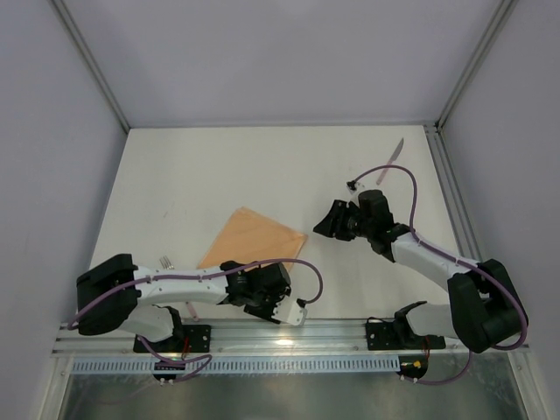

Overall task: Fold the napkin into a case and place the utensils inside
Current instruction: Pick up the upper triangle-folded napkin from the center of the board.

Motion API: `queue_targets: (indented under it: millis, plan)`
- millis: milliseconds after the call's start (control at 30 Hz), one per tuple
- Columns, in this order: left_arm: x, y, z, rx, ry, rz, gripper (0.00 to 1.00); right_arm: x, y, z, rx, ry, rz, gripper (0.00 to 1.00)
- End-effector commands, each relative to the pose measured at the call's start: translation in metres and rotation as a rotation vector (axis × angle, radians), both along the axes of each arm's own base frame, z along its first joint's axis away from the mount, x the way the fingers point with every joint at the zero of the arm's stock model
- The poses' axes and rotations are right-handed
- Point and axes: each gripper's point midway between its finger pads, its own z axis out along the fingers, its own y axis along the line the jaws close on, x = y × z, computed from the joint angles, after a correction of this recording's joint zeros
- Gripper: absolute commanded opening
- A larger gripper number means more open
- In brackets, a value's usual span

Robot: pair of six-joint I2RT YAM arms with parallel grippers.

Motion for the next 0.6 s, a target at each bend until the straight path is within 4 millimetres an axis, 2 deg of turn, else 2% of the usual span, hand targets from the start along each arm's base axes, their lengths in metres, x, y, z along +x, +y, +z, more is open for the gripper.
queue_targets:
  millis: [0, 300, 433, 567]
  plan:
    - [-0.009, -0.006, 0.009, -0.03, 0.031, -0.051, 0.46, 0.004, 0.0, 0.015, 0.001, -0.051, 0.01, 0.48]
    - [0.009, -0.004, -0.014, 0.038, -0.046, 0.014, 0.38, 0.001, -0.001, 0.016, 0.002, -0.055, 0.013, 0.47]
    - [0.009, -0.006, -0.016, 0.023, -0.057, -0.001, 0.29, 0.0, -0.001, 0.021, 0.003, -0.065, 0.019, 0.47]
    - [0.001, -0.001, -0.023, 0.052, -0.029, -0.025, 0.15, -0.002, -0.001, 0.026, 0.007, -0.072, 0.024, 0.47]
